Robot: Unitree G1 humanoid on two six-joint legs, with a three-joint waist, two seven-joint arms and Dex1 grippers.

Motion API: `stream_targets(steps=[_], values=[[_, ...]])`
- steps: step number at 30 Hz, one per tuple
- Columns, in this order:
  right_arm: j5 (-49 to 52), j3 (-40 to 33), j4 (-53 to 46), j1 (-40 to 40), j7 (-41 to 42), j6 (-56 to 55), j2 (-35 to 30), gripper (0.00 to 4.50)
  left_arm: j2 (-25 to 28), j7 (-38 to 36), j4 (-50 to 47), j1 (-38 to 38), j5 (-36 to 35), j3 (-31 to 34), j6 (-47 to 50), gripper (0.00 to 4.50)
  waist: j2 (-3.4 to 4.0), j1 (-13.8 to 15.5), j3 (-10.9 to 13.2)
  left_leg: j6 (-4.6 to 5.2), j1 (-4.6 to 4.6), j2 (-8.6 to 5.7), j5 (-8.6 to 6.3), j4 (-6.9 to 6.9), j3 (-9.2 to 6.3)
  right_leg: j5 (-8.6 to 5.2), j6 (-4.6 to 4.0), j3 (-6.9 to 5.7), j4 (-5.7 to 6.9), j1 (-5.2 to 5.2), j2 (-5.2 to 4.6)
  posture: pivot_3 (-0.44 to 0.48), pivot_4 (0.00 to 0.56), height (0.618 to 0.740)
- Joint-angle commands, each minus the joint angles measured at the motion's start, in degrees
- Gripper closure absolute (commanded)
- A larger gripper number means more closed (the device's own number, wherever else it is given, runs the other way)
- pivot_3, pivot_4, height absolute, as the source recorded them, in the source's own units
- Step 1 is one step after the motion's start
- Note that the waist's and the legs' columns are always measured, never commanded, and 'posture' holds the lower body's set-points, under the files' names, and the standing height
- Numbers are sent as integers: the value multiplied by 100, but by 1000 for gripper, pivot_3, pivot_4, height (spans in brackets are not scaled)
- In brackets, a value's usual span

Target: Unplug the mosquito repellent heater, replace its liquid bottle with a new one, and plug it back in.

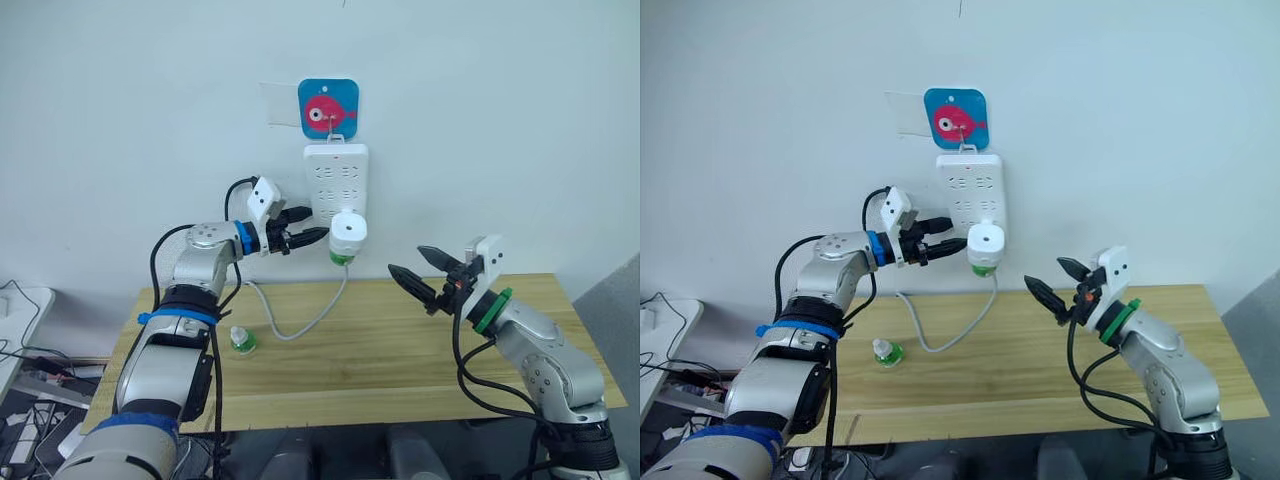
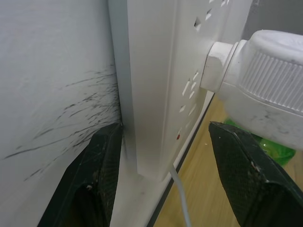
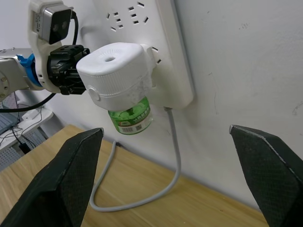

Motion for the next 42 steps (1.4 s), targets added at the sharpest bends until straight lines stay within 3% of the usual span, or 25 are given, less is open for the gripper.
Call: stream_targets(steps=[1,14,17,21,30,42], values=[[-21,-85,-154,-64,-27,-147,0,0,-91,-99,189,-354,82,53,-249,1500,-3,-2,1,0,0,-1,0,3,0,0,0,0,3,0,0,-178,109,740],[61,80,-337,-376,-271,165,99,0,-404,-475,420,-687,41,174,-137,1500,-8,-45,5,0,-1,-3,1,9,-2,2,3,1,4,2,0,-171,121,740],[117,131,-526,-442,-427,351,158,0,-356,-484,432,-642,48,201,-144,2049,-8,-45,5,0,-1,-3,1,9,-3,2,3,1,4,1,0,-169,125,740],[69,320,-849,-529,-694,634,221,0,-339,-490,381,-612,4,261,-63,3172,-8,-45,5,0,0,-3,1,10,-5,2,3,0,5,2,0,-168,127,740],[-328,829,-1135,-1019,-1539,1105,581,0,-392,-424,273,-561,30,278,-1,3187,-17,-60,12,2,0,-3,-1,22,-5,2,3,1,26,-2,0,-167,139,740],[-1515,1230,-154,-1878,-2276,869,1230,0,-420,-390,229,-589,55,311,31,3187,-26,-93,28,17,0,-2,-9,80,-8,2,3,2,85,-6,9,-158,138,740]])
